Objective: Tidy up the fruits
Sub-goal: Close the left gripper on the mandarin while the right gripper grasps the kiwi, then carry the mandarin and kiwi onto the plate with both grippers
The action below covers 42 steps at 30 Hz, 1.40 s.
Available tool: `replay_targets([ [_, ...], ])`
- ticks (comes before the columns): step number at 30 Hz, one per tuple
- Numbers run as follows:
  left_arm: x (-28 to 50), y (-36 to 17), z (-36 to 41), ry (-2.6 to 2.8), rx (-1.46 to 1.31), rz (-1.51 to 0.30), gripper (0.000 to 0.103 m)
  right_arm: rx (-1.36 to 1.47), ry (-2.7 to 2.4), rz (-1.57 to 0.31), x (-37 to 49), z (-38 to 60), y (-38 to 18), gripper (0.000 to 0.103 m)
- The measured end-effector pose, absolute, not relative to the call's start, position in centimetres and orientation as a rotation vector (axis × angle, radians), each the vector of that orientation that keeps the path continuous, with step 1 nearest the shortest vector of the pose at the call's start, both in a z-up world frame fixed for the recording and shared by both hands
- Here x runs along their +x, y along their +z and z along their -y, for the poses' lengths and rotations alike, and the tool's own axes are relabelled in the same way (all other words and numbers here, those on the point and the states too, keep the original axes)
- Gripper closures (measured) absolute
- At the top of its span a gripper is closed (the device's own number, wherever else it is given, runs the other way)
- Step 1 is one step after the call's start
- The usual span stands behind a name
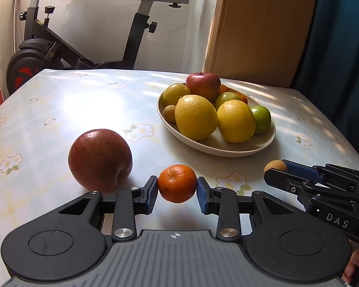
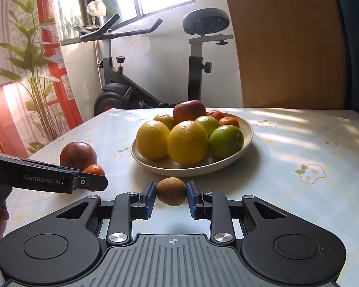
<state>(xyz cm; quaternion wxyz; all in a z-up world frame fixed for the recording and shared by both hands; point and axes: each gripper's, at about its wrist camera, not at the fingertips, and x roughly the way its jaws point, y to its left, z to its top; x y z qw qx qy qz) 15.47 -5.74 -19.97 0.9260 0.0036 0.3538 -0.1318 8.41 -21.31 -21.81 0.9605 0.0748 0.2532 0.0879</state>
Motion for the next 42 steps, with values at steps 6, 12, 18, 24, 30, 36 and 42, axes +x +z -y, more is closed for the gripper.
replay_targets([
  [6,15.5,-18.5,5.8,-0.261,0.034,-0.697,0.066,0.155,0.166,-0.508,8.4,21.4,-21.7,0.077],
  [12,15.7,-16.6,6.4,-0.308,0.051,-0.677,0.066,0.163,0.144,-0.52,8.6,21.4,-21.7,0.077],
  [18,16.2,-14.2,6.6,-0.364,0.022,-0.657,0.066,0.143,0.13,-0.537,8.5,21.2,-21.1,0.077],
  [24,17.2,-12.3,6.5,-0.388,-0.023,-0.639,0.066,0.13,0.134,-0.471,8.4,21.7,-17.7,0.077],
  [30,18.6,-10.5,6.0,-0.387,-0.052,-0.611,0.066,0.111,0.128,-0.403,10.2,22.8,-13.8,0.077],
  [36,21.2,-9.2,5.3,-0.366,-0.145,-0.632,0.066,0.121,0.122,-0.361,12.3,24.4,-10.7,0.077],
  [42,23.4,-8.5,6.8,-0.38,-0.09,-0.62,0.066,0.113,0.103,-0.388,15.5,26.4,-10.2,0.077],
])
